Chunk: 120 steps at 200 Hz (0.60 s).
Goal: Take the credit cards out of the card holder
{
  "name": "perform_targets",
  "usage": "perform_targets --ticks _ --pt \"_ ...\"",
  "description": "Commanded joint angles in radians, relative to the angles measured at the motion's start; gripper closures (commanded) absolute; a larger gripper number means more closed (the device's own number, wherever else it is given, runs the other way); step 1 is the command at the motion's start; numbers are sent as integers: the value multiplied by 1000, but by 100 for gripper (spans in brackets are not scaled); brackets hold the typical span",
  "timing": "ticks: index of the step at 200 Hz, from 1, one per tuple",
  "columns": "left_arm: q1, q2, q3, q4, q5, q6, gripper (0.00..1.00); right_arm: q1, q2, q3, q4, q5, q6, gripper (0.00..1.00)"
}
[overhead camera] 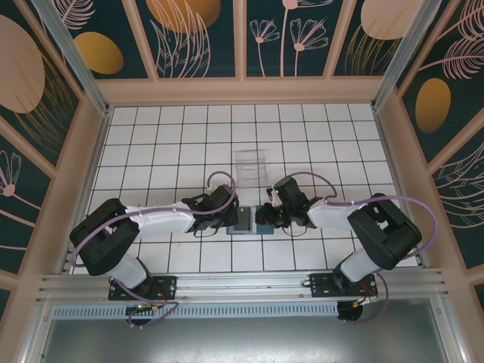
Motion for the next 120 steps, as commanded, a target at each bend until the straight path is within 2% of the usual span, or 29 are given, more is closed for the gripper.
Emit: perform_targets --ticks 1,72,120 --pt "11 -19 -34 32 6 -6 82 13 31 11 -77 28 -15 82" --pt "29 -39 -98 96 45 4 87 15 34 23 -85 27 -17 82" --pt "35 -22 -131 148 78 10 88 15 17 11 -23 -27 -8 81"
